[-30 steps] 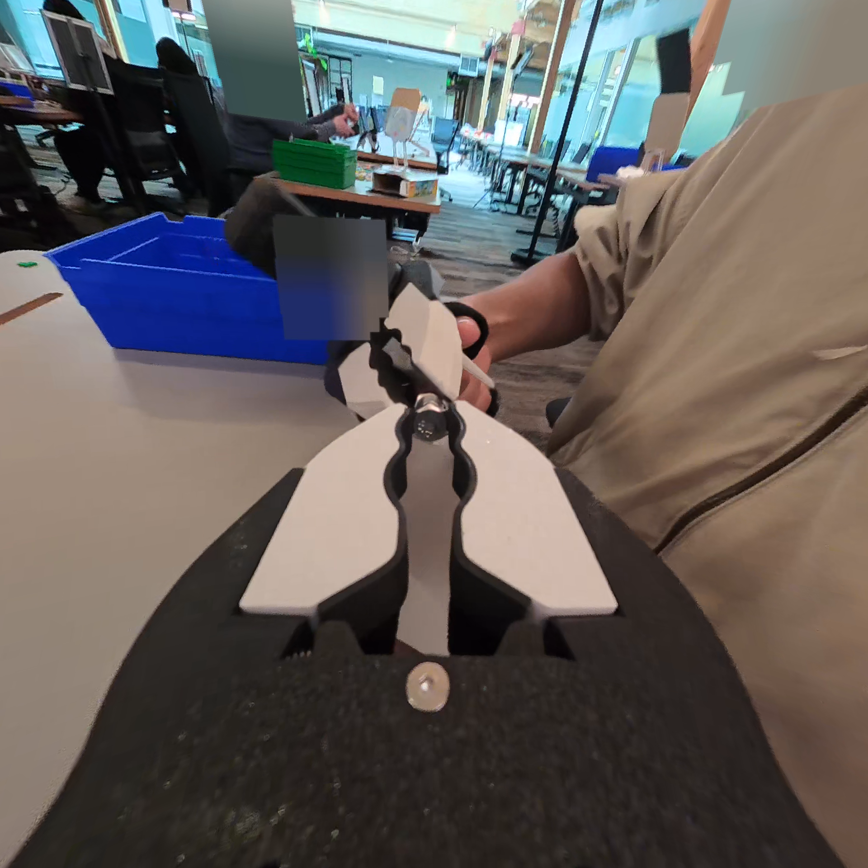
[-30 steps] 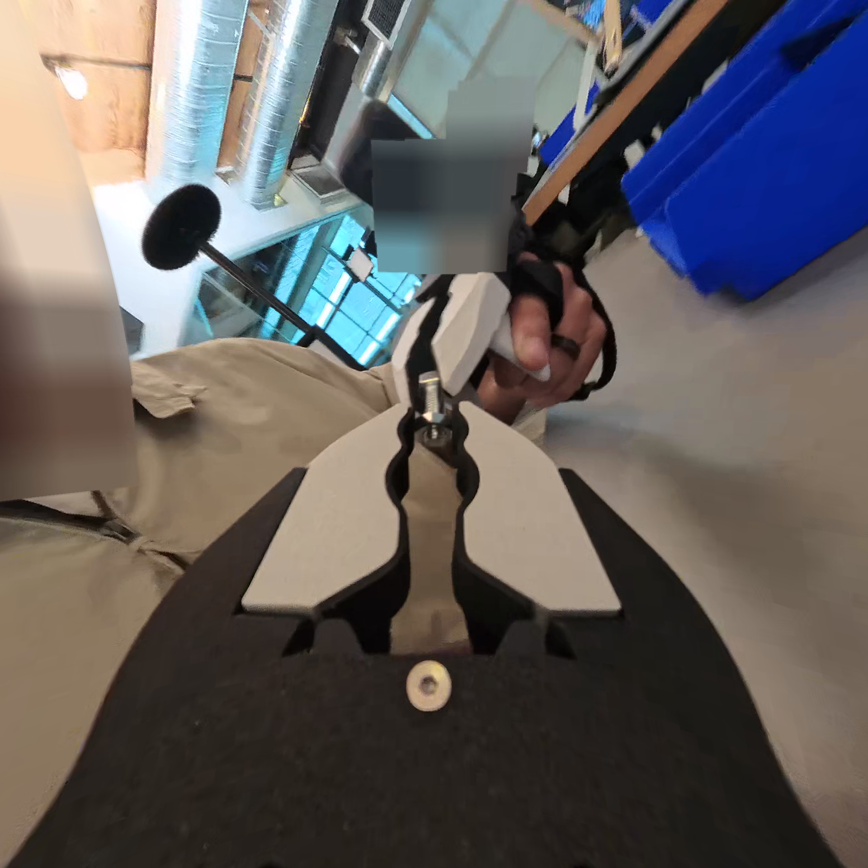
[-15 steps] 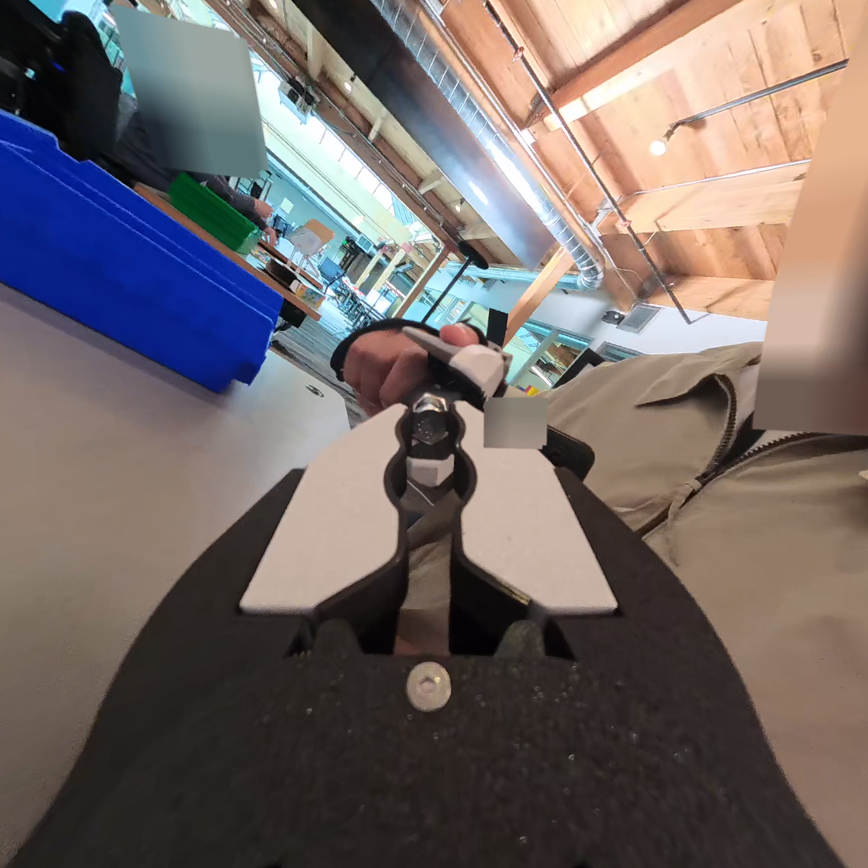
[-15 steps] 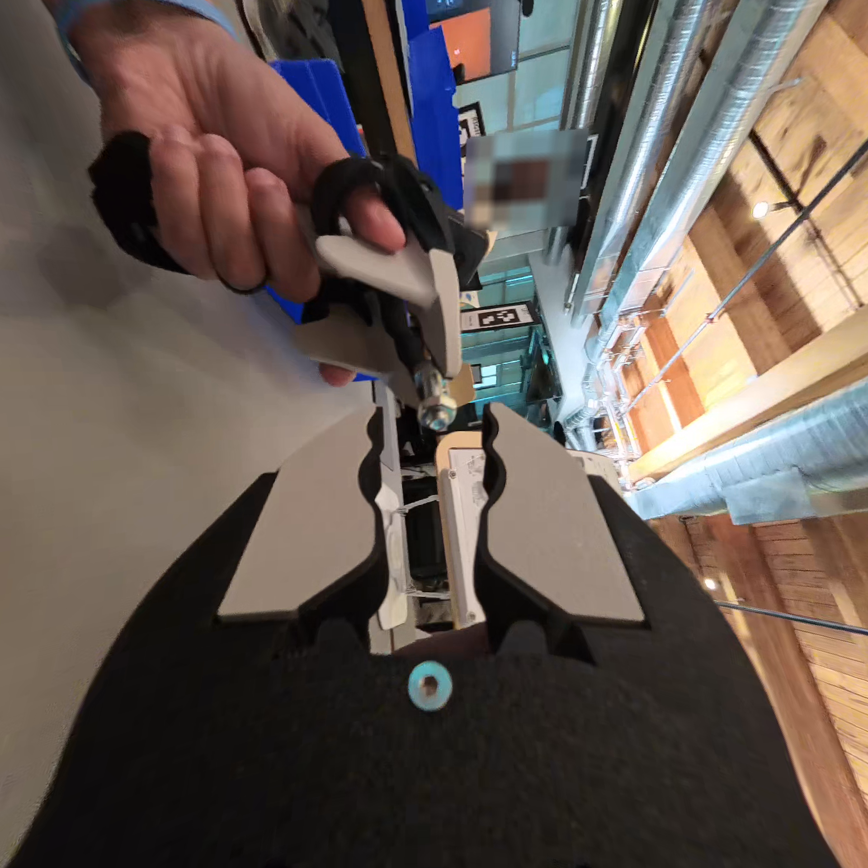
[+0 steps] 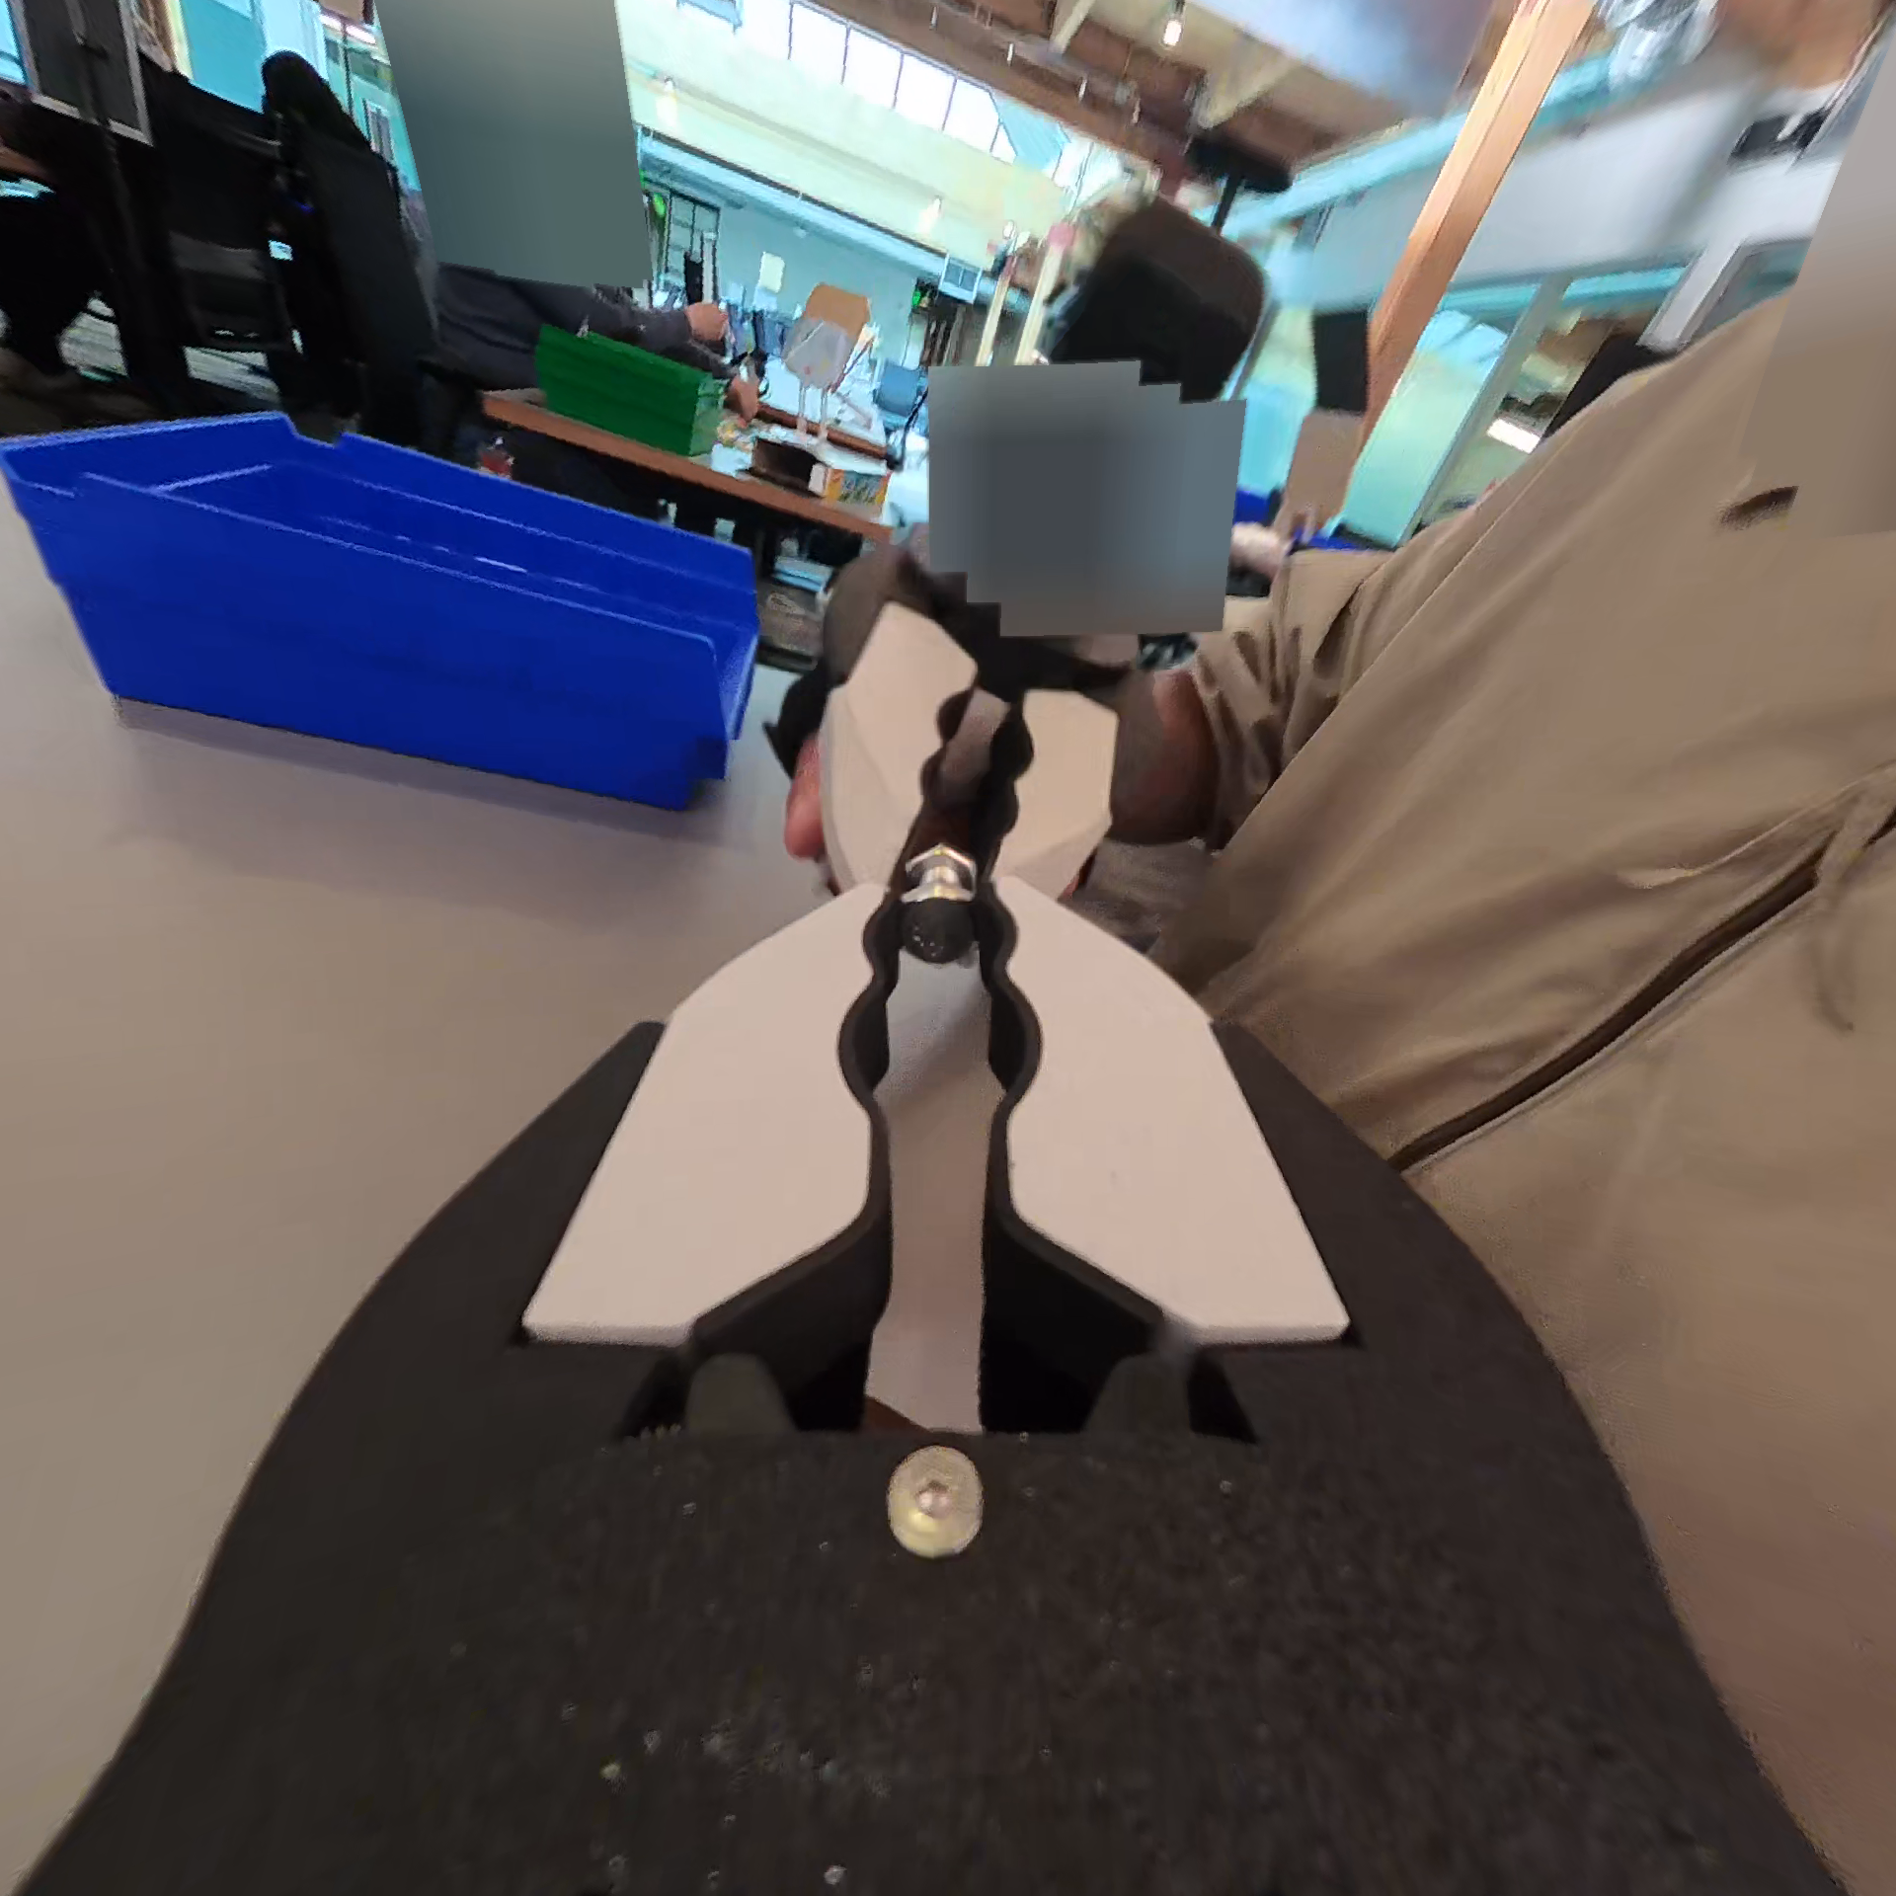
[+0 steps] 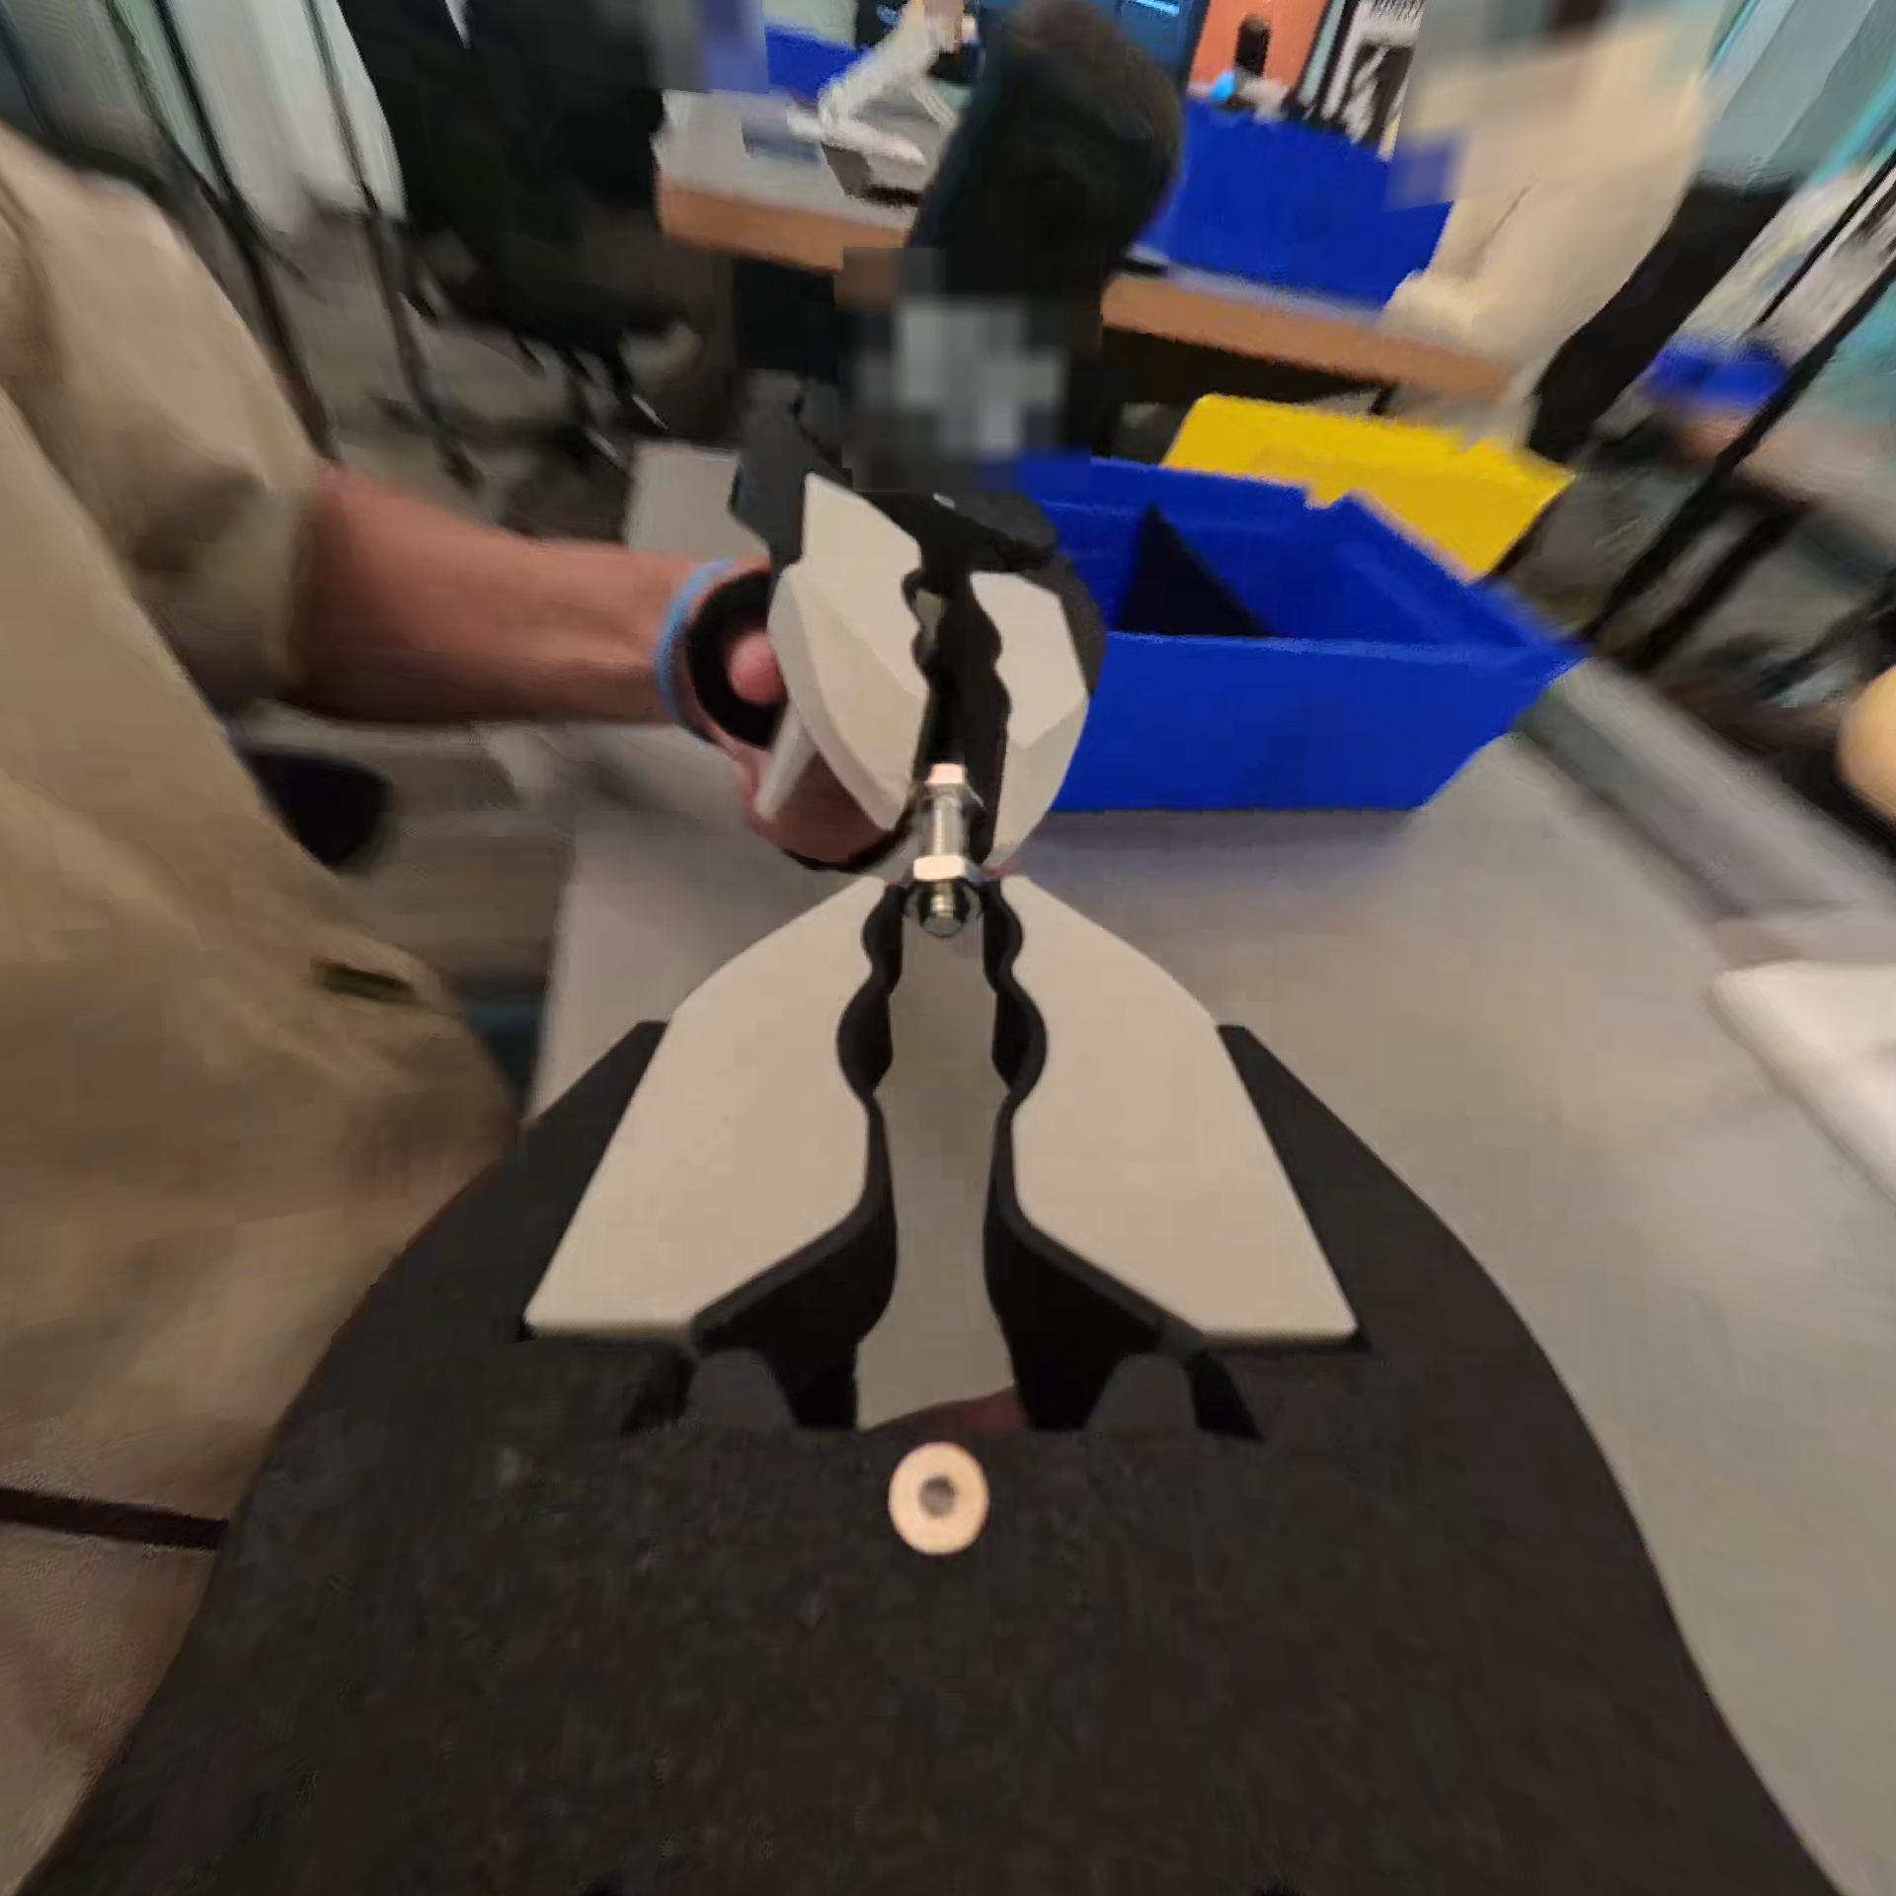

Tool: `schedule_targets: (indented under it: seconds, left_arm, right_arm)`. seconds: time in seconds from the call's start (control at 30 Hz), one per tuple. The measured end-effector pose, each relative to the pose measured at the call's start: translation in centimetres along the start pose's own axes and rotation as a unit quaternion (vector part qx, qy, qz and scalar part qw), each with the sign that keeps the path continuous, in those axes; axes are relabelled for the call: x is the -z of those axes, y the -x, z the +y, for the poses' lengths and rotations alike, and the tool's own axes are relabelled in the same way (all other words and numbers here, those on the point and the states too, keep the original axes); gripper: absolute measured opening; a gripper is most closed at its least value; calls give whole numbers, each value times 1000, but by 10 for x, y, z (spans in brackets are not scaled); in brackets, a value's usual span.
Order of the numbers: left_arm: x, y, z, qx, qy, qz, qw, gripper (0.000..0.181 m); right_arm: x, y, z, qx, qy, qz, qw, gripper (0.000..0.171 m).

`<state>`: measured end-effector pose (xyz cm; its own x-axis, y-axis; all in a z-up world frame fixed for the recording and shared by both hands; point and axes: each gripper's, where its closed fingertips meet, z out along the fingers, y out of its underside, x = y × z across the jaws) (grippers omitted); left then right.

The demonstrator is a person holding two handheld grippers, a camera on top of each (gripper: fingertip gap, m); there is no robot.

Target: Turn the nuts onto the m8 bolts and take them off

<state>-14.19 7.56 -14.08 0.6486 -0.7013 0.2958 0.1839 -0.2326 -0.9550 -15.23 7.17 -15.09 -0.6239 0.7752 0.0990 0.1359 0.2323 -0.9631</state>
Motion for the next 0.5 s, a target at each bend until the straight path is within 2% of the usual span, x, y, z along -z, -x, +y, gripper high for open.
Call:
schedule_targets:
  seconds: [0.07, 0.1, 0.17, 0.2, 0.27, 0.33, 0.37, 0.43, 0.5]
  left_arm:
    - [-1, -1, 0, -27, 16, -11, 999, 14]
    - [-2, -2, -1, -39, 23, -15, 999, 14]
    - [-4, -3, -1, -59, 36, -26, 997, 14]
    - [-5, -1, -1, -70, 43, -38, 996, 14]
    - [-6, -1, 1, -73, 54, -36, 995, 14]
    - [-8, -2, -1, -63, 39, -32, 997, 14]
    - [-7, -2, -2, -49, 29, -26, 998, 14]
    - [-4, 1, -7, -17, 1, -17, 1000, 14]
    - [-1, 1, -12, 23, -29, 3, 999, 14]
  right_arm:
    - [2, 6, -1, -161, -29, -82, 983, 15]
    - [3, 9, -3, -244, -42, -126, 961, 15]
    - [7, 13, -6, -393, -64, -211, 893, 15]
    - [8, 11, -6, -439, -77, -236, 864, 15]
    - [10, 13, -4, -455, -86, -260, 847, 15]
    - [12, 12, -5, -420, -96, -249, 867, 15]
    - [11, 13, -2, -370, -85, -227, 897, 17]
    - [6, 11, 14, -223, -30, -138, 965, 42]
    - [7, -3, 18, -28, 3, -17, 999, 47]
